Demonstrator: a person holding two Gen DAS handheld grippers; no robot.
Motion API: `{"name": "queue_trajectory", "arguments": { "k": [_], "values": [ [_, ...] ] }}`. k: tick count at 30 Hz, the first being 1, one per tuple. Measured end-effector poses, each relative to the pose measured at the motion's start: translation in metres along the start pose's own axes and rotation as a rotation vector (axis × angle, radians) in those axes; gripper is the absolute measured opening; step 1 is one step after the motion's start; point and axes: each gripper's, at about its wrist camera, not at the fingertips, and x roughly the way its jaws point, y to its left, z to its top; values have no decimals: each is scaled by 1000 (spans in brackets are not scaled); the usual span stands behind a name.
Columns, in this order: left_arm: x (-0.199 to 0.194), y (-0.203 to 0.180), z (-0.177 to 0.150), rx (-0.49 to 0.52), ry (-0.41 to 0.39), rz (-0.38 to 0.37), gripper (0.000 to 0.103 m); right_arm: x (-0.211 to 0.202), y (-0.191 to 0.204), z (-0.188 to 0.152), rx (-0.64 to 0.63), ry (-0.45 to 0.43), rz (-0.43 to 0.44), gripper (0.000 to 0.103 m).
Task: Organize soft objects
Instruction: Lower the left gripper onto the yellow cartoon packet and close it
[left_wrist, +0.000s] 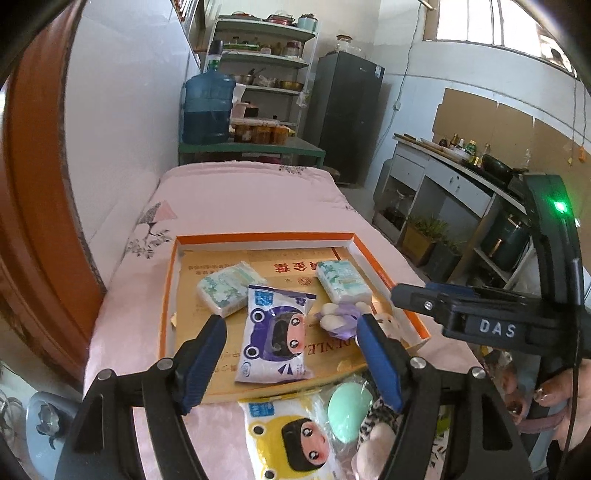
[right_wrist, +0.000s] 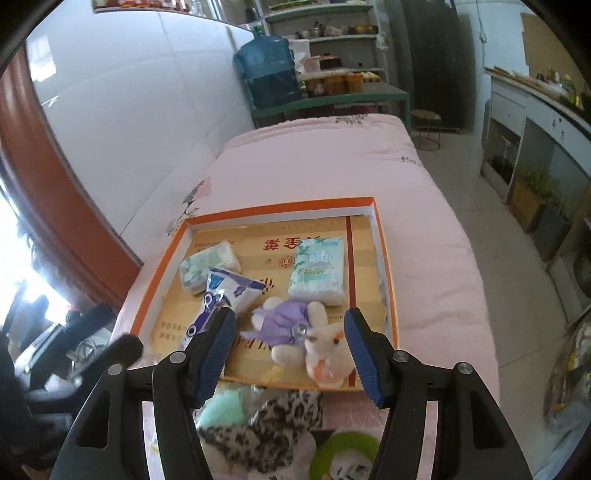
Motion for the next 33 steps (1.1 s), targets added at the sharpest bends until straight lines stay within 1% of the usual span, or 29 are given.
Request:
{"name": "queue_trajectory", "arguments": {
  "k": [8, 17, 25, 29, 33],
  "values": [
    [-27, 3, -4, 9, -25, 8, 73, -31, 7, -19, -40, -43, -27, 63],
    [-57, 5, -15, 14, -45, 21, 73, -67, 4, -42, -37, -93, -27, 63],
    [-70, 8, -30, 5, -44, 26, 73, -82, 3, -70, -61, -90, -40, 63],
    [-70, 10, -38, -6, -31, 16, 73, -82, 4, -83, -74, -78, -41, 63],
    [-65, 13, -50, -15, -7, 25, 73, -74, 4, -97, -76, -56, -33, 63]
  ]
}}
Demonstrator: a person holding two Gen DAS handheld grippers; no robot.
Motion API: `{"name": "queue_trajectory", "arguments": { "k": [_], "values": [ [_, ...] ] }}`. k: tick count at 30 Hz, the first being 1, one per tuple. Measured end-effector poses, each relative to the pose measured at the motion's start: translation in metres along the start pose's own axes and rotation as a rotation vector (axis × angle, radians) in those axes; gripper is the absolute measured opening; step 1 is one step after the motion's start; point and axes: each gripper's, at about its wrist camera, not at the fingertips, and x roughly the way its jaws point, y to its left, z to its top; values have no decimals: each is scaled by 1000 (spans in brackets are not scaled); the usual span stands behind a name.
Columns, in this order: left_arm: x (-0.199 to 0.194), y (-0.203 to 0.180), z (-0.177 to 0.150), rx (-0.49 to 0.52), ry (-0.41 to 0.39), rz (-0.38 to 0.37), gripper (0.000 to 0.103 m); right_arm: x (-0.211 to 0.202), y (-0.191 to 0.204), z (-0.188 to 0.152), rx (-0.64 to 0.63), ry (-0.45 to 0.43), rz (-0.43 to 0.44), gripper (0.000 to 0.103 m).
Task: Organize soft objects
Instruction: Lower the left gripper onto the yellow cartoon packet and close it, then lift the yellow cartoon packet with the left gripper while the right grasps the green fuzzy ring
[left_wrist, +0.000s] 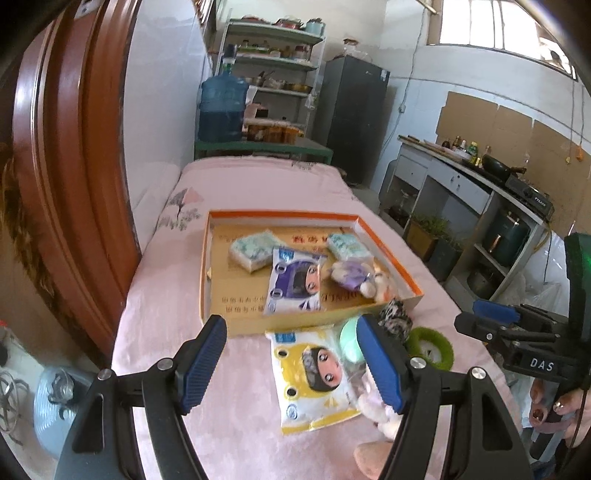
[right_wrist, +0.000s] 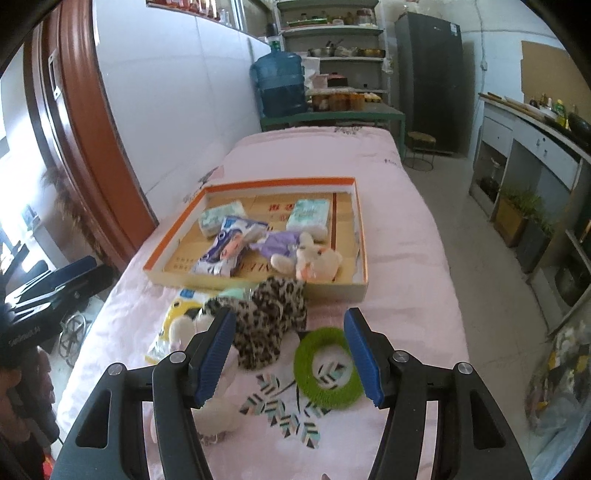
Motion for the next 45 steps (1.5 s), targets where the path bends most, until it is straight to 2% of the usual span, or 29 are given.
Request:
{"name": "queue_trajectory", "arguments": {
  "k": [10, 21, 26, 33, 34, 35, 38, 41, 45],
  "values": [
    [38, 13, -32, -51, 120, -1, 73, 29, -7, -28, 17, 64, -7, 63],
    [76, 21, -50, -94, 216, -16, 73, 52, -11, -39, 17, 99, -19, 63],
    [89, 22, -55, -121, 243, -40, 72, 59, -13, -41, 20, 111, -18, 63],
    [95, 15, -58, -115, 228, -40, 72, 64, -14, -41, 19, 112, -11, 63],
    [95, 14, -58, -117, 223, -37, 67, 64, -14, -40, 16, 111, -9, 63],
    [95, 14, -58, -117, 220, -38, 56, 64, -12, -40, 14, 110, -7, 63],
    [96, 12, -59, -136, 219, -101, 37, 64, -9, -41, -3, 109, -4, 63],
    [97, 14, -58, -170, 220, -133, 27, 64, -4, -42, -19, 112, -5, 63],
    [96, 19, -58, -218, 215, -161, 22, 64, 0, -44, -39, 116, 19, 63]
  ]
}}
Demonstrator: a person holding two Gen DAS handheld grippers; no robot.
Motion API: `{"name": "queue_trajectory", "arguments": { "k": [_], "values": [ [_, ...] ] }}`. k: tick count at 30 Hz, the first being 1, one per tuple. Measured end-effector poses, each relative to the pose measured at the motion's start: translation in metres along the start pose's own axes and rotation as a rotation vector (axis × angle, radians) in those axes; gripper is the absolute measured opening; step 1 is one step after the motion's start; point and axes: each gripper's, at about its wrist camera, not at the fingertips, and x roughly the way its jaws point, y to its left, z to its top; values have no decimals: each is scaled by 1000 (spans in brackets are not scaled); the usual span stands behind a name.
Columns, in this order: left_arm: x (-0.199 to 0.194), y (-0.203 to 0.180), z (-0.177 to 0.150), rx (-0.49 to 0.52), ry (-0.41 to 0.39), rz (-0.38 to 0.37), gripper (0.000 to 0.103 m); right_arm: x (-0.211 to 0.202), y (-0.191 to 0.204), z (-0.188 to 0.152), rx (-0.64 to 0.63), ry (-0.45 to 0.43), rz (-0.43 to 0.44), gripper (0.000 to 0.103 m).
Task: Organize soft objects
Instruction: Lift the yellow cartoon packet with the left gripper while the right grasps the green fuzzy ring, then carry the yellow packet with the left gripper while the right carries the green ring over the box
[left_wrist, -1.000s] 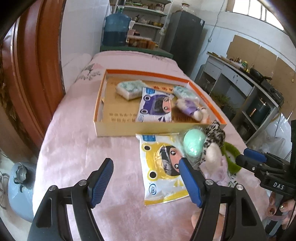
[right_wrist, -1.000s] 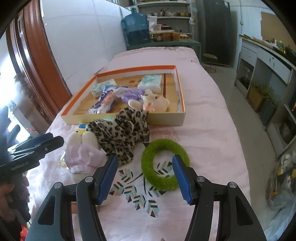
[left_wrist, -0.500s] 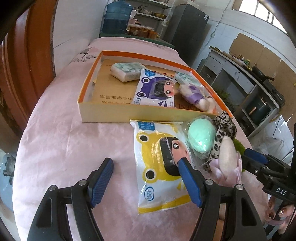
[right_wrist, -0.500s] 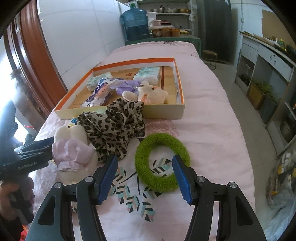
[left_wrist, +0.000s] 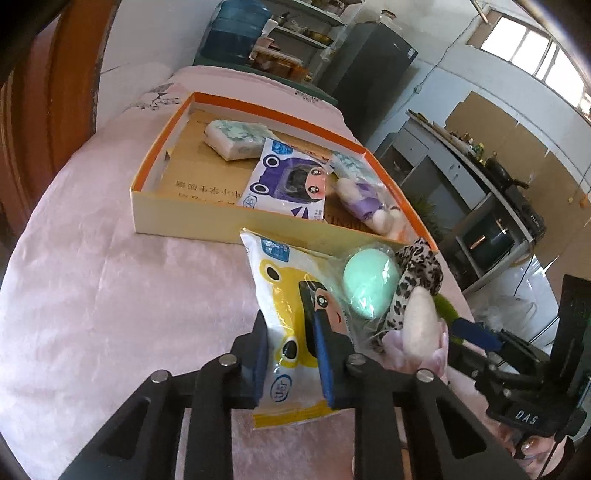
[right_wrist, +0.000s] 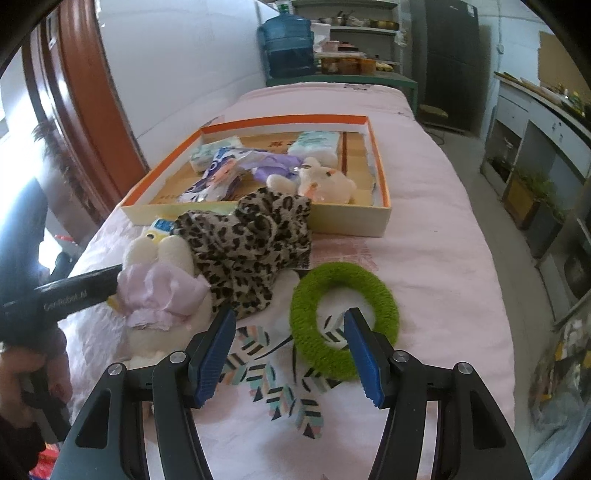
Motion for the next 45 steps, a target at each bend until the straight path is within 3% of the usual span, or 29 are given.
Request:
{"name": "queue_trajectory", "arguments": {
  "k": [9, 14, 24, 35, 36, 37, 39, 40, 45],
  "values": [
    [-11, -17, -1, 63, -46, 31, 16, 5, 7, -5, -48, 21, -8, 39],
    [-21, -19, 1, 82, -70, 48, 15, 13, 3, -5, -42, 54, -39, 9],
    [-36, -12, 2, 73, -101, 46, 15, 4, 1, 1, -1, 32, 19, 5],
    [-60, -14, 6, 73, -154, 31, 15, -18, 16, 11, -38, -21, 32, 5],
    [-62, -14, 6, 72, -158, 30, 15, -18, 16, 11, -50, -19, 17, 5],
    [-63, -14, 6, 72, -161, 29, 15, -16, 17, 10, -65, -16, -11, 12],
    [-64, -14, 6, 70, -163, 27, 15, -8, 20, 7, -110, 6, -96, 43],
    [-65, -13, 6, 68, -163, 26, 15, -6, 20, 4, -118, 19, -105, 67],
    [-65, -10, 5, 58, -161, 26, 15, 7, 12, 3, -101, 58, -80, 71]
  ]
}}
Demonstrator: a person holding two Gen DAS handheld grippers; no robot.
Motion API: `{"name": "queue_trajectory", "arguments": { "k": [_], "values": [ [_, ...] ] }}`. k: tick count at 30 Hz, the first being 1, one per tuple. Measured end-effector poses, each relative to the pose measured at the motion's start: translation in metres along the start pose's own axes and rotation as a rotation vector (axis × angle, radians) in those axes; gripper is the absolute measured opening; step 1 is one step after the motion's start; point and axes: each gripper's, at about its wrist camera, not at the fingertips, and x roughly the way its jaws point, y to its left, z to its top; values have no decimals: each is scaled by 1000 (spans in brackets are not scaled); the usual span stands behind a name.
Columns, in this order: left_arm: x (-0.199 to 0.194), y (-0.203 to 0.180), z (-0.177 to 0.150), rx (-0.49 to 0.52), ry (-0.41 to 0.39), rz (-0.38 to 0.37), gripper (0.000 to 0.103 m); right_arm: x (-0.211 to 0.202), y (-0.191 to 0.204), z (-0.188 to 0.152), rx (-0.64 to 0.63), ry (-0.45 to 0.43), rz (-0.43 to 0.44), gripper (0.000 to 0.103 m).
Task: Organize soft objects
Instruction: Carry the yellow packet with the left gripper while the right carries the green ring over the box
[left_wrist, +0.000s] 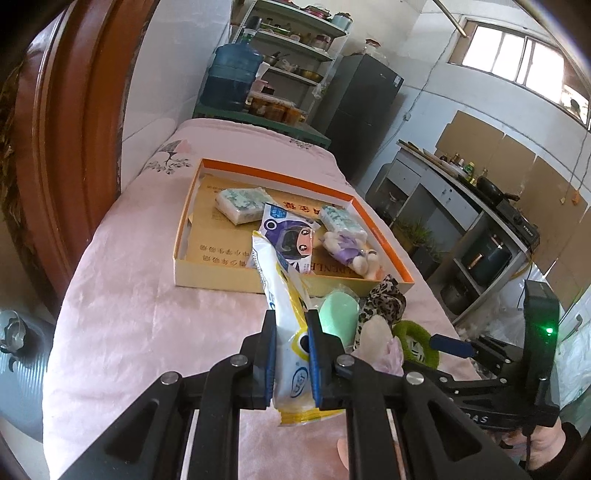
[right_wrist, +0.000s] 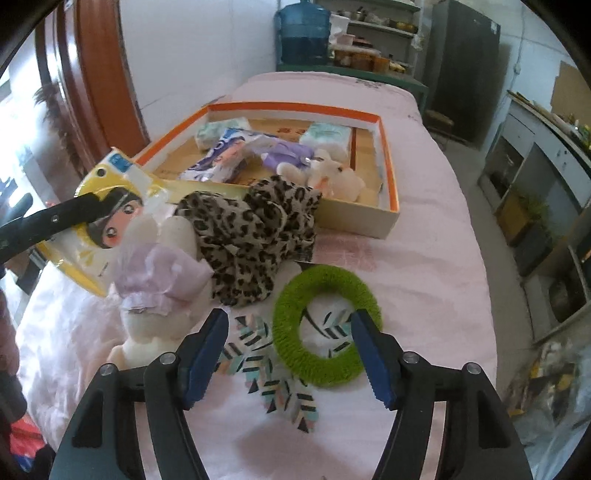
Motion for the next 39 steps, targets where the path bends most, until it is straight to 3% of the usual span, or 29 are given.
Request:
{"name": "queue_trajectory", "arguments": {
  "k": [3, 4, 5, 6, 7, 18, 28, 39],
  "values": [
    [1, 1, 0, 0, 1, 1, 15, 9, 1, 1, -20, 16, -17, 68],
    [1, 1, 0, 0, 1, 2, 15, 13, 0, 1, -23, 31, -17, 52],
    [1, 2, 0, -1, 0, 3, 15, 17, 1, 2, -23, 43, -17, 28],
    [1, 3, 0, -4, -2, 3, 15, 22, 0, 2, -18, 62, -20, 18],
    [0, 4, 0, -6, -4, 4, 15, 24, 0, 2, -14, 67, -14, 13],
    [-8, 2, 6, -4, -31, -8, 15, -5, -3, 10, 29, -13, 41, 13],
    [-16, -7, 20, 18, -61, -18, 15, -44, 7, 33, -7, -108, 66, 13],
    [-15, -9, 43, 32, -100, -2, 15, -52, 14, 62, -52, -161, 67, 13]
  ]
}}
